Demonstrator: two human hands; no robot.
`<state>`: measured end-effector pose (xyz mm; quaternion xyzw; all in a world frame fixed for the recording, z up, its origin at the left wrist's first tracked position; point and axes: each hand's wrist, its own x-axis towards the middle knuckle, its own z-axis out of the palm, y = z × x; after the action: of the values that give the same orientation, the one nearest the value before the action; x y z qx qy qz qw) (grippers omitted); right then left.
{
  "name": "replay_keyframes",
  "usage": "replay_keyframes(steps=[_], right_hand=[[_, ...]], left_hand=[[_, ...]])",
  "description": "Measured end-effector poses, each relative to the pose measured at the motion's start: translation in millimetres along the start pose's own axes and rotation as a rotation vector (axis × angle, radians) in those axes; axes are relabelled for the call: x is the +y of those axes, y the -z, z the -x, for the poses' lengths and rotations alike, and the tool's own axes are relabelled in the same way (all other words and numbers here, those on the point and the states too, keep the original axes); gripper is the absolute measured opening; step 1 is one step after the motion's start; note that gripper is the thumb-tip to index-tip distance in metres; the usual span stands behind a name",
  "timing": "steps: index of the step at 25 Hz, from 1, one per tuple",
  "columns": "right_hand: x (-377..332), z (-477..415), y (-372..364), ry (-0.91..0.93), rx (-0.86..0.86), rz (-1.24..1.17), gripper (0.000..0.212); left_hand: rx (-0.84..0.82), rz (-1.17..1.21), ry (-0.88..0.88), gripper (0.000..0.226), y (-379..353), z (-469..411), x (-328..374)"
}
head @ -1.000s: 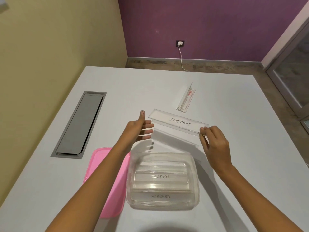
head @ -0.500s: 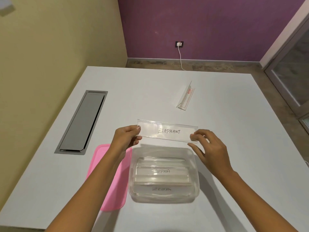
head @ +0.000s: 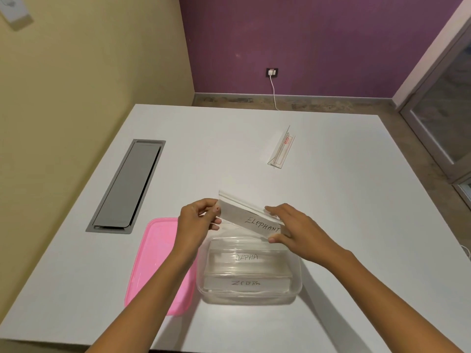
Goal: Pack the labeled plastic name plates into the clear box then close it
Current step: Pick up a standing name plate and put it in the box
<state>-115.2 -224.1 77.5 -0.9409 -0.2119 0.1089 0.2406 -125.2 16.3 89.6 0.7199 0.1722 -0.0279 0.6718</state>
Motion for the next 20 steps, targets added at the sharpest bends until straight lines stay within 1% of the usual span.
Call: replay_keyframes(steps=[2, 4, 6, 8, 9, 11, 15, 20], right_hand=[[0.1, 1.1, -3.7, -0.016, 0.053, -0.023, 0.06], [-0.4, 3.2, -6.7, -0.034, 0.091, -0.028, 0.059], [-1.8, 5.8, -13.3, -0.045, 0.091, -0.057, 0.058], [-3.9, 7.8, -24.9, -0.047, 0.057, -0.104, 0.058], [-4.2, 8.2, -32.1, -0.044, 0.035, -0.113, 0.059], [-2.4, 7.0, -48.1, -0.035, -0.011, -0.103, 0.059], [9.0, 1.3, -76.2, -0.032, -0.081, -0.012, 0.06], [22.5, -9.5, -92.7, -0.029, -0.116, 0.112, 0.059]], left_hand=[[-0.06, 0.002, -0.008, 0.011, 3.2, 2.2, 0.3], [-0.059, -0.042, -0.019, 0.019, 7.7, 4.9, -1.4], [0.026, -0.169, -0.03, 0.027, 12.2, 6.3, -9.4], [0.126, -0.363, -0.005, 0.028, 16.9, 6.8, -22.2], [0.132, -0.44, 0.025, 0.03, 18.8, 6.3, -31.2], [0.081, -0.52, 0.088, 0.036, 20.9, 4.8, -49.5], [-0.002, -0.514, 0.154, 0.044, 21.0, 5.4, -70.2], [0.012, -0.456, 0.166, 0.043, 25.3, 5.3, -72.7]])
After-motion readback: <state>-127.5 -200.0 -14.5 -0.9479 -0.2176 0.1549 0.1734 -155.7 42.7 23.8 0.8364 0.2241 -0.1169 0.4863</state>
